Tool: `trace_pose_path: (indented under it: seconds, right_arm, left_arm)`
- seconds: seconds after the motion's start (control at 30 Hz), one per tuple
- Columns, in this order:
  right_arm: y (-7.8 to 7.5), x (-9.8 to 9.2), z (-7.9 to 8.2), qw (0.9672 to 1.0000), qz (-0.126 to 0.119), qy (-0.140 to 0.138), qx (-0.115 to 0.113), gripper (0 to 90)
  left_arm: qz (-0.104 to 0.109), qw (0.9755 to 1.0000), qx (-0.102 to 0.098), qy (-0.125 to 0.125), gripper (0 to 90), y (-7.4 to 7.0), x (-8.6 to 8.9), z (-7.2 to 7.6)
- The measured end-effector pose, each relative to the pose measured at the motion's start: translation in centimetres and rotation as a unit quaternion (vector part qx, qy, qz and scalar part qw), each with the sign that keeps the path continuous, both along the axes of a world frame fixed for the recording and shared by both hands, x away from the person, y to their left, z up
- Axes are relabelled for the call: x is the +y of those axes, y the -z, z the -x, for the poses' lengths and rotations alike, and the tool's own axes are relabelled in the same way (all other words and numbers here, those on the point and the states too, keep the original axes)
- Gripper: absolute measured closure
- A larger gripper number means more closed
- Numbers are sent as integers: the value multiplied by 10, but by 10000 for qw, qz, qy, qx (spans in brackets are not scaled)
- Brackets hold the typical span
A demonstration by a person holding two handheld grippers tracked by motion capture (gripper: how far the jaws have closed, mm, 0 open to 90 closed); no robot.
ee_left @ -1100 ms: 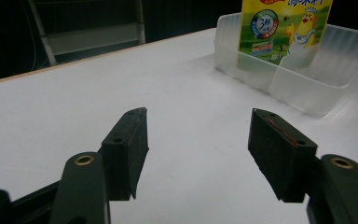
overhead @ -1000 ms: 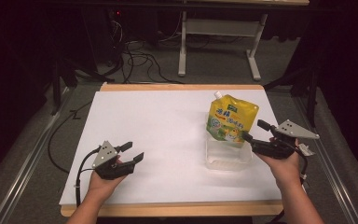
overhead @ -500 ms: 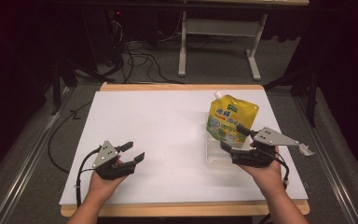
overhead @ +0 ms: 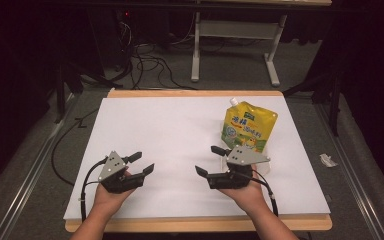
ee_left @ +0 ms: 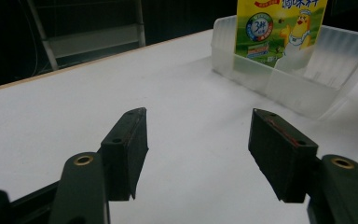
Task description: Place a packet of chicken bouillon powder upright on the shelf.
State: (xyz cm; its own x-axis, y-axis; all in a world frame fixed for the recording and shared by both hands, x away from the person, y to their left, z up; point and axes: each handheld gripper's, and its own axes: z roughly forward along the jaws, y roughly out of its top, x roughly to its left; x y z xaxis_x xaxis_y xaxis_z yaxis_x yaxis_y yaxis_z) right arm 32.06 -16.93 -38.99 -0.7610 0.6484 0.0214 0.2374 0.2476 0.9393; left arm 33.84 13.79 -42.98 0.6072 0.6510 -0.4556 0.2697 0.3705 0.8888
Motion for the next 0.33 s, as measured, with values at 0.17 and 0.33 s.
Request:
trace_pose_path:
  seconds: [0.17,0.33]
  right_arm:
    - [17,-5,2,9997,183,-53,143,191]
    - [15,-14,0,9997,-56,34,214,199]
  left_arm:
    - [-92,9999,40,33,380,4,-3,-1]
    - [-106,9999,30,57,380,4,-7,0]
